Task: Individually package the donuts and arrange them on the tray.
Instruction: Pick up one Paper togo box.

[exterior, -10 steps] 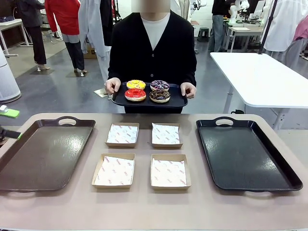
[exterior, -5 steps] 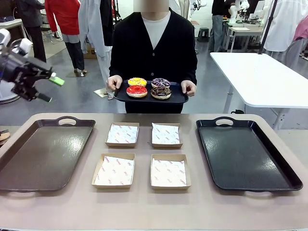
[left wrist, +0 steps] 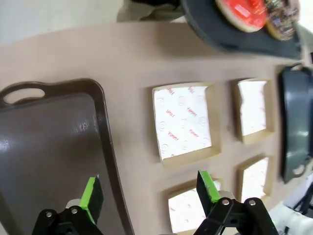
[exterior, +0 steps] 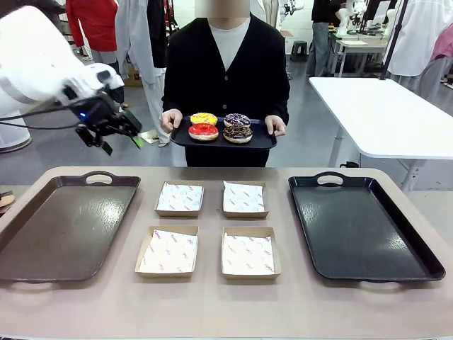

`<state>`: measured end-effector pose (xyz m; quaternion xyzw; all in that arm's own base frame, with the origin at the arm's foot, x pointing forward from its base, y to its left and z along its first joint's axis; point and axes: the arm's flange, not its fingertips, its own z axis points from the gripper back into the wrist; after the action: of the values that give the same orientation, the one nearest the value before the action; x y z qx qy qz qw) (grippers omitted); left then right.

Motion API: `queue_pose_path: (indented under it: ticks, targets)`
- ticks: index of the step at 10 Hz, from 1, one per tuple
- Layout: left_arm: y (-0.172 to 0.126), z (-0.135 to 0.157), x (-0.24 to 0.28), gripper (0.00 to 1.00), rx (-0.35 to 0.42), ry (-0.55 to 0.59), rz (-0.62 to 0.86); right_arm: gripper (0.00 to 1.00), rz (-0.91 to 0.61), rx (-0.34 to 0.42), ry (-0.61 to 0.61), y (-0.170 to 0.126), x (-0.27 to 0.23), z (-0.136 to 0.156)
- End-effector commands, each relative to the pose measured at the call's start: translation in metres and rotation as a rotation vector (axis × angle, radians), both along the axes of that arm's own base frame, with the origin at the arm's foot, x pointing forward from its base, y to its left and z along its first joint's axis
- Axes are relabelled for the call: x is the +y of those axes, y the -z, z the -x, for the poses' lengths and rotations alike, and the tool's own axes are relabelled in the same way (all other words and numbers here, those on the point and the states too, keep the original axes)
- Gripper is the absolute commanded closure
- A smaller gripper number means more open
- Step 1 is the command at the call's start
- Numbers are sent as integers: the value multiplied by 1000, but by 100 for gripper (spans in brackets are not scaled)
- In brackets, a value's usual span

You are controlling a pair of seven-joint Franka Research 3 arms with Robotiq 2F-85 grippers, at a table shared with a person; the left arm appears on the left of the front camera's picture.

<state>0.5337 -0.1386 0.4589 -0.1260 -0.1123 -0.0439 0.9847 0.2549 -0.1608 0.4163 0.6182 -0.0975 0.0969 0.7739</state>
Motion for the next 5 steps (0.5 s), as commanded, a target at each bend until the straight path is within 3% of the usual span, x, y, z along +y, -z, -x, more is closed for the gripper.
queue_pose_path:
  ticks: [1,3,5]
  targets:
    - [15,-20,-31,0,74,19,-140,0,-10,-7,3,-1,0,1]
    - [37,-29,-50,0,135,35,-218,0,-10,-7,3,-1,0,1]
    - [51,-29,-58,0,193,46,-194,0,-10,-7,3,-1,0,1]
